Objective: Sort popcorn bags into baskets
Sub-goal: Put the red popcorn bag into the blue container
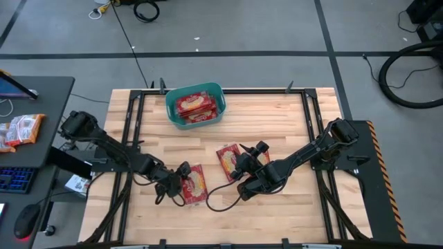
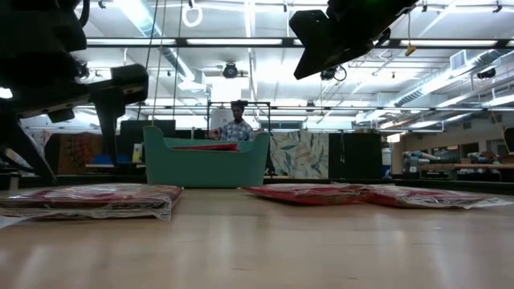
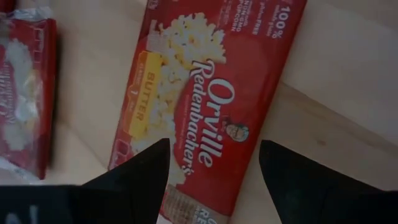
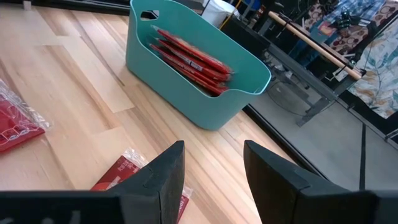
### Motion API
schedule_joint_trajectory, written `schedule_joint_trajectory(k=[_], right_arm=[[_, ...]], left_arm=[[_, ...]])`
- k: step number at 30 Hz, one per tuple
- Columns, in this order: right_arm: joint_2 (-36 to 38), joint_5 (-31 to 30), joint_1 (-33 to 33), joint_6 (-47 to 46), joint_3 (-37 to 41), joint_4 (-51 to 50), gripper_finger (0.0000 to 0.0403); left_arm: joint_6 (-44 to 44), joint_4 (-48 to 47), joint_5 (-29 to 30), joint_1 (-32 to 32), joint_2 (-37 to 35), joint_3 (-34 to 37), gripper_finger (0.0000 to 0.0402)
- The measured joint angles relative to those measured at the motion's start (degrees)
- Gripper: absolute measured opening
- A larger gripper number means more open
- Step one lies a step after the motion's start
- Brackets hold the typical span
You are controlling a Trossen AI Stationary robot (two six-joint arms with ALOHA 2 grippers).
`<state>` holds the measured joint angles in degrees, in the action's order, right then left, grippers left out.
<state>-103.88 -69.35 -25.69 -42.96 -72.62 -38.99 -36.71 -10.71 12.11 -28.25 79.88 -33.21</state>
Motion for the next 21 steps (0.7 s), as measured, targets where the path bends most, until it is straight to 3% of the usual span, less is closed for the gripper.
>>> schedule_joint_trajectory(k=[14, 17, 21], right_arm=[[0.0, 0.0, 0.0, 0.9, 0.0, 0.9, 0.0169], [0.0, 0.0, 0.0, 1.0, 0.0, 0.9, 0.0169], [0.0, 0.0, 0.0, 1.2, 0.0, 1.0, 0.0169]], left_arm=[[-1.9, 5.4, -0.2, 0.0, 6.0, -0.2, 0.0243], [-1.9, 5.3, -0.3, 0.2, 6.3, -0.2, 0.0217], [-0.2, 4.8, 0.0, 0.6, 6.3, -0.1, 0.0152]])
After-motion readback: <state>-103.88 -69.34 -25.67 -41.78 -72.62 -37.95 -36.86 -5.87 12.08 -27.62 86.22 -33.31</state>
